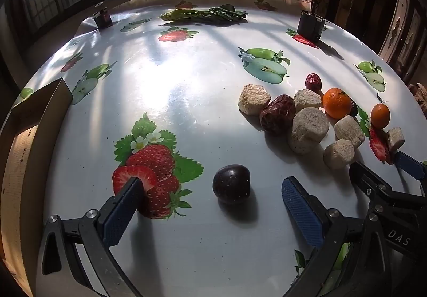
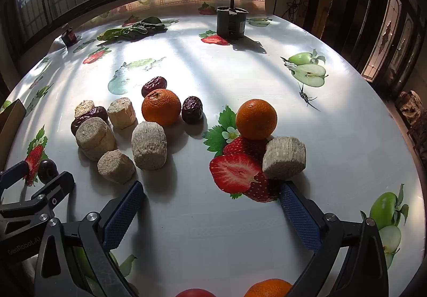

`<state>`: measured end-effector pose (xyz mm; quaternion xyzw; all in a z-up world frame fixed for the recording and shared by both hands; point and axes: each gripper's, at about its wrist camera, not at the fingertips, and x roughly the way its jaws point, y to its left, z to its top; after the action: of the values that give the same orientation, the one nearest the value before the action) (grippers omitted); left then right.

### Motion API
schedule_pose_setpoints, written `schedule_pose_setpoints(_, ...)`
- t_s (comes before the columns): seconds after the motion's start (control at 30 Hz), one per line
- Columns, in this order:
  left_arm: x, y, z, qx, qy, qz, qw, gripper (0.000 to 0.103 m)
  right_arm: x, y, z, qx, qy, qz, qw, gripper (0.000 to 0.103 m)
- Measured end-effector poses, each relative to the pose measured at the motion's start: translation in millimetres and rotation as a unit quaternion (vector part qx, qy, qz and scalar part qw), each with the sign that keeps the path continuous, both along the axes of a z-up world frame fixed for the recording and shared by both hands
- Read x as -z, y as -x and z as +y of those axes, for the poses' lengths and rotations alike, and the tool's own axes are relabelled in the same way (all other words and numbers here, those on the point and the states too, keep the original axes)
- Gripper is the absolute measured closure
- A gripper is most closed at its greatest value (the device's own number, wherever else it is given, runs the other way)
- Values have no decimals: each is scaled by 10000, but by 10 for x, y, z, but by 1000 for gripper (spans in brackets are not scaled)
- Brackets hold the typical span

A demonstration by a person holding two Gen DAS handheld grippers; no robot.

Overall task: Organize fruits
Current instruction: 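Move the left gripper toward the dark plum while the right gripper approaches the red tomato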

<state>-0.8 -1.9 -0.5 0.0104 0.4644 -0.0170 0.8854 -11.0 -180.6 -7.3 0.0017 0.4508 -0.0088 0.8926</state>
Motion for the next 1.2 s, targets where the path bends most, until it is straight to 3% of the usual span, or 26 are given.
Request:
schedule_pose_setpoints(0.23,-2,34,24,132,-4,80,9999,0,0,-1,-1,-2,-3,0,10000,1)
schedule_pose_setpoints(0.4,4,104,23,-55,-3,23,10000,0,0,0,-1,-3,-2,-1,10000,1)
schedule_pose_setpoints(0.77,-74,162,90,-2,90,318,9995,0,-1,1,-3,-5,-5,2,10000,1)
schedule_pose_setpoints(1.0,-722,609,370,-109,182,-819,9964,0,-16,47,-22,-112,-32,141,9998,1)
schedule_pose_setpoints(1.2,-1215,908,1006,-844,432,-1549,9834,0,-9,101,-32,-197,-12,217,9996,1)
